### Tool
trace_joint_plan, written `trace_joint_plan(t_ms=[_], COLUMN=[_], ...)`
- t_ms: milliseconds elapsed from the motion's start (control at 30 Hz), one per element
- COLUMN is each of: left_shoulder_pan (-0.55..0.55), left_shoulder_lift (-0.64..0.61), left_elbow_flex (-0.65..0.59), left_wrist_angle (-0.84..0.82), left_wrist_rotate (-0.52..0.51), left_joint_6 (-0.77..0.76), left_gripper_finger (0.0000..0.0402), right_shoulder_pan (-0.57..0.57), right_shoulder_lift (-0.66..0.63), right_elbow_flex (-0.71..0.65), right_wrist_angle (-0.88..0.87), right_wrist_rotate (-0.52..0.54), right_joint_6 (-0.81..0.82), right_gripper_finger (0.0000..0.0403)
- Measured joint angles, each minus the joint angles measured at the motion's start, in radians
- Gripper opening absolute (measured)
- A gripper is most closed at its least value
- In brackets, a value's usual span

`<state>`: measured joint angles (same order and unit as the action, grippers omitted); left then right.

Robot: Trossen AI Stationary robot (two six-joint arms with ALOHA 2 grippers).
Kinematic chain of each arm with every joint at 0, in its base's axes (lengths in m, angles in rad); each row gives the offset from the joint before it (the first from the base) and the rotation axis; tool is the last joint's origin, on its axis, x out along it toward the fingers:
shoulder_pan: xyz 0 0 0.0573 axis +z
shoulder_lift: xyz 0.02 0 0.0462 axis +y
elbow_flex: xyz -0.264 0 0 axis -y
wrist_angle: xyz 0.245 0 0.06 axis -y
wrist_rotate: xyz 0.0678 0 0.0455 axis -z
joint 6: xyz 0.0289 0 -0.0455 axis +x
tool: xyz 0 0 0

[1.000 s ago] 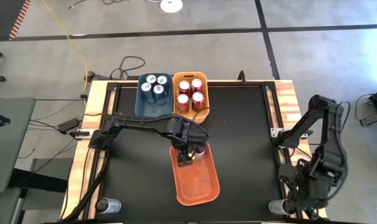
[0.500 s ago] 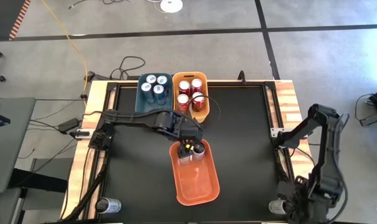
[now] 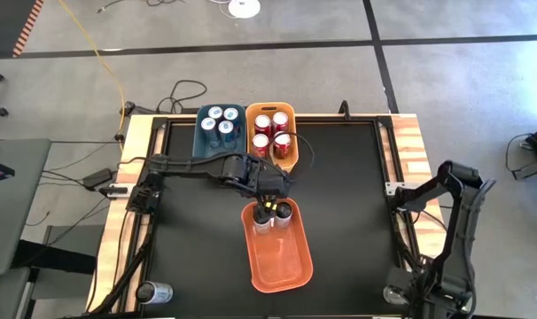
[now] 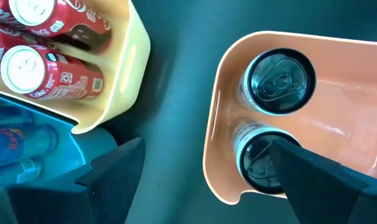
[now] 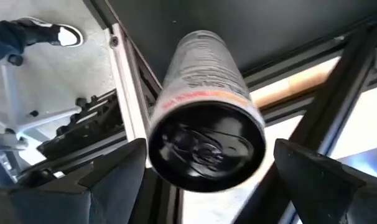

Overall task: Sort soda cans
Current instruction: Put the right white soda can into the orange bin

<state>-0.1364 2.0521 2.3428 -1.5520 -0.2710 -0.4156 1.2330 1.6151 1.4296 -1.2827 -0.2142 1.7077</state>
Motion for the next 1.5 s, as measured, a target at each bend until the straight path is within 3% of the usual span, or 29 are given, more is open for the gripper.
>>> trace_joint_plan(t_ms=[267,600,800,967,1500], left_shoulder_pan=[0.000,0.000,0.006,0.023,0.084], left_shoulder_lift=[0.000,0.000,-0.006,-0.032,-0.189], left_elbow_flex=[0.000,-0.001,-0.001,0.001,0.002], left_wrist_angle=[-0.001,-0.019,-0.019,-0.019,-0.019], left_wrist_rotate=[0.000,-0.004,-0.004,-0.005,-0.007], left_joint_6=[-0.025,-0.018,0.001,0.030,0.077], left_gripper_finger=[0.0343,0.0343,0.0343,0.0343,0.0343], right_shoulder_pan=[-0.031,-0.025,-0.067,-0.155,-0.597], right_shoulder_lift=[0.017,0.021,0.017,0.014,0.000], right_elbow_flex=[0.000,0.002,0.044,0.128,0.347], right_wrist_angle=[-0.024,-0.027,-0.131,-0.289,-0.288], right_wrist_rotate=[0.008,0.013,0.007,0.008,0.169], right_joint_6=[-0.037,-0.034,-0.069,-0.212,-0.771], right_gripper_finger=[0.0356,0.0238,0.0238,0.0237,0.0237])
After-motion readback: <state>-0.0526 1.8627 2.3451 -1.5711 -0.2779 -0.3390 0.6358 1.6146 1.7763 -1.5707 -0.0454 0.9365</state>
